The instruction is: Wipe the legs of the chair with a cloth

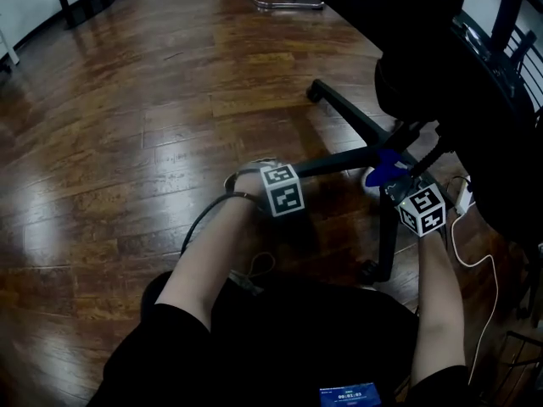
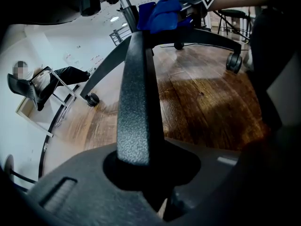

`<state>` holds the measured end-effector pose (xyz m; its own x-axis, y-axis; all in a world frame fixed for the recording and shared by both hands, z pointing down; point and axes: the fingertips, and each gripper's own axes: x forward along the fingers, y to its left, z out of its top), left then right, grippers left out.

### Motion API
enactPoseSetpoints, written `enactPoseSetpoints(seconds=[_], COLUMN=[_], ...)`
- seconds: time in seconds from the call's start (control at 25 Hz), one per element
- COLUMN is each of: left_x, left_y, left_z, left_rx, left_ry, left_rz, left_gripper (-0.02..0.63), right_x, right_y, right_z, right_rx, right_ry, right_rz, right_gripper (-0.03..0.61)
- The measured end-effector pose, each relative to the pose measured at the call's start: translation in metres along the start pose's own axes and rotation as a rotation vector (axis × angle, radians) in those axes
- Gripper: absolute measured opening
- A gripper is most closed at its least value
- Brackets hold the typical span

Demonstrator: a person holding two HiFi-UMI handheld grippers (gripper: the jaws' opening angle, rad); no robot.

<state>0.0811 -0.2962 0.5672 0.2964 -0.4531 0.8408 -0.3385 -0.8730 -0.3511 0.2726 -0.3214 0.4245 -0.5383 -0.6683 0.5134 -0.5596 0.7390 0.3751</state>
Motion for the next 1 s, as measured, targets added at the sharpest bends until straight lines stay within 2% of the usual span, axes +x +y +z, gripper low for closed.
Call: enactPoseSetpoints(seconds=[0.2,0.32,0.56,0.72,0.84,1.0], left_x=[0.0,0.001,0.0,0.001,0.002,0.002], left_y=[0.001,-0.005,0.0,-0.001,-0.002,0.002], left_z=[-0.002,-0.003,-0.004,-0.004,-0.003,-0.004], left_rx=[-0.005,-0.013,-0.007,-0.013,-0.018,-0.011], left_ry=[0.005,0.002,0.003,0.012,0.017,0.023], left_rz=[0.003,-0.005,-0.006,-0.003,-0.001,0.018], left_gripper=[0.081,0.081,0.081,0.081,0.081,0.081], right_x=[-0.011,-0.035,-0.099,-0.114,-0.103,-0.057], right_y=[0.016,0.049,0.144,0.164,0.152,0.095], right_z=[-0.006,-0.021,-0.058,-0.071,-0.068,-0.046], right_rx=[0.048,0.08,0.058,0.056,-0.014,-0.024], right_ry=[-0.015,-0.016,0.039,0.072,0.116,0.128], right_rz=[-0.005,0.075,0.254,0.309,0.288,0.149], right_gripper=[0.081,0.081,0.083,0.083,0.081,0.083])
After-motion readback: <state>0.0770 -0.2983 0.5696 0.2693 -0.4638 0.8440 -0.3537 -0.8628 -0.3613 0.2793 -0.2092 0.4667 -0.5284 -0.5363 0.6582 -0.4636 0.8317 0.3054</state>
